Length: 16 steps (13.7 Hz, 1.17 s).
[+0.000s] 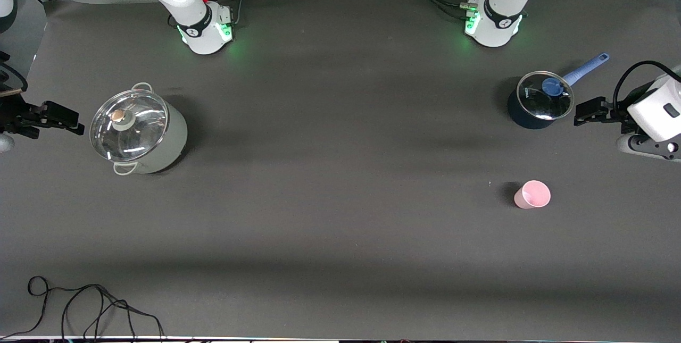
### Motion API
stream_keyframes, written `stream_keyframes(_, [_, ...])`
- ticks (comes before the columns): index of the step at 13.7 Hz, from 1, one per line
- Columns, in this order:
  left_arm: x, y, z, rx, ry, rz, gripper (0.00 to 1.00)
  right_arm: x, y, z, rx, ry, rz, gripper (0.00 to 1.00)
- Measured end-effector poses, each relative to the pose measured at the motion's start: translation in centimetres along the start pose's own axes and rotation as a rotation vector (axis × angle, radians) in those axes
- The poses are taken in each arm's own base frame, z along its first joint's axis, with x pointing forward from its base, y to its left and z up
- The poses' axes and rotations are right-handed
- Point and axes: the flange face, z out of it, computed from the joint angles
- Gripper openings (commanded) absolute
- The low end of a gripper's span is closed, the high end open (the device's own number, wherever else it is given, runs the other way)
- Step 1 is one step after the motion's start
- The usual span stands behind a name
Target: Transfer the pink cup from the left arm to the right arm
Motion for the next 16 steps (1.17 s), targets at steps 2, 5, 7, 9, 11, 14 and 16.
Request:
stream_keyframes(2, [-0.02,-0.09,0.0,0.0,0.0,-0.002,1.0,-0.03,0.0,-0.04,0.0,0.0,0.0,1.0])
stream_keyframes(5, [-0.06,-0.25,0.03,-0.001,-0.002,-0.004,1.0,-0.04,0.0,-0.03,0.0,0.0,0.0,1.0])
stream_keyframes(7, [-0.06,-0.26,0.07,-0.001,-0.004,-0.005,1.0,-0.04,0.01,-0.04,0.0,0.0,0.0,1.0])
stream_keyframes(9, [-0.05,-0.3,0.13,-0.002,-0.006,-0.005,1.0,-0.05,0.07,-0.04,0.0,0.0,0.001,1.0])
stream_keyframes(11, [-0.03,-0.33,0.2,-0.002,-0.008,-0.005,1.0,-0.05,0.09,-0.04,0.0,0.0,0.002,1.0])
stream_keyframes(14, [-0.2,-0.32,0.5,-0.007,-0.031,-0.006,1.0,-0.06,0.14,-0.04,0.0,0.0,0.003,1.0])
stream_keyframes(16, [-0.31,-0.55,0.72,-0.01,-0.047,0.0,1.0,-0.06,0.14,-0.04,0.0,0.0,0.003,1.0])
